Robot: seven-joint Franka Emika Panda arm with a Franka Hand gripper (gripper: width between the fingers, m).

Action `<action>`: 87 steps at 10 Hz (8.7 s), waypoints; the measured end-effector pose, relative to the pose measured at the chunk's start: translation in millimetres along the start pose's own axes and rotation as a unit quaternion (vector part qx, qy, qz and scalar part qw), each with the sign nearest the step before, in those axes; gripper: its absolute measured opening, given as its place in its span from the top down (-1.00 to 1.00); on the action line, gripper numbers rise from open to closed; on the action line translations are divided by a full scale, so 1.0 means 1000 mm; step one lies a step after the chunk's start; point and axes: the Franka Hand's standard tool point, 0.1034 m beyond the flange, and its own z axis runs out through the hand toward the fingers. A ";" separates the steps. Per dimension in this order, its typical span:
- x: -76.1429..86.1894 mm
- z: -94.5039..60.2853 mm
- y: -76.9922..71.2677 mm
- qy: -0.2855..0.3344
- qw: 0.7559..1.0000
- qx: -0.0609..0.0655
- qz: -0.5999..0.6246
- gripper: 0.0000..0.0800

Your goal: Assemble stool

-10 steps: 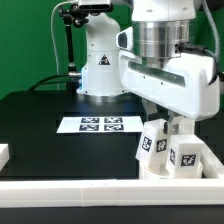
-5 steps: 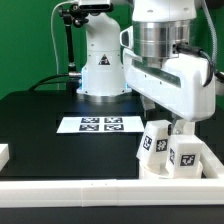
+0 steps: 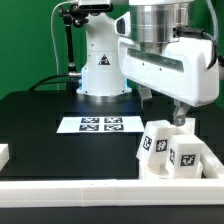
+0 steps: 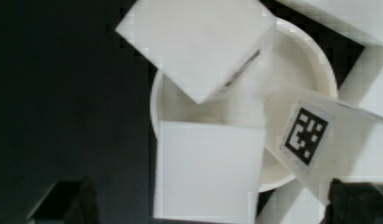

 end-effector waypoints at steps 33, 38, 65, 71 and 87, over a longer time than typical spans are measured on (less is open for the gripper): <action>0.013 0.019 0.009 0.015 0.139 -0.122 -0.983 -0.62; 0.013 0.025 0.009 0.011 0.148 -0.122 -0.981 0.08; 0.033 0.027 0.020 0.015 0.884 -0.045 -0.465 0.15; 0.023 0.028 0.009 0.026 0.968 -0.014 -0.250 0.15; 0.002 0.029 0.000 -0.008 0.962 0.013 0.273 0.15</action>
Offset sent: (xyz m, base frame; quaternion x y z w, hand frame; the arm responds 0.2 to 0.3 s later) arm 0.0030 0.0045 0.0110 -0.0098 0.0854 -0.2895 0.9533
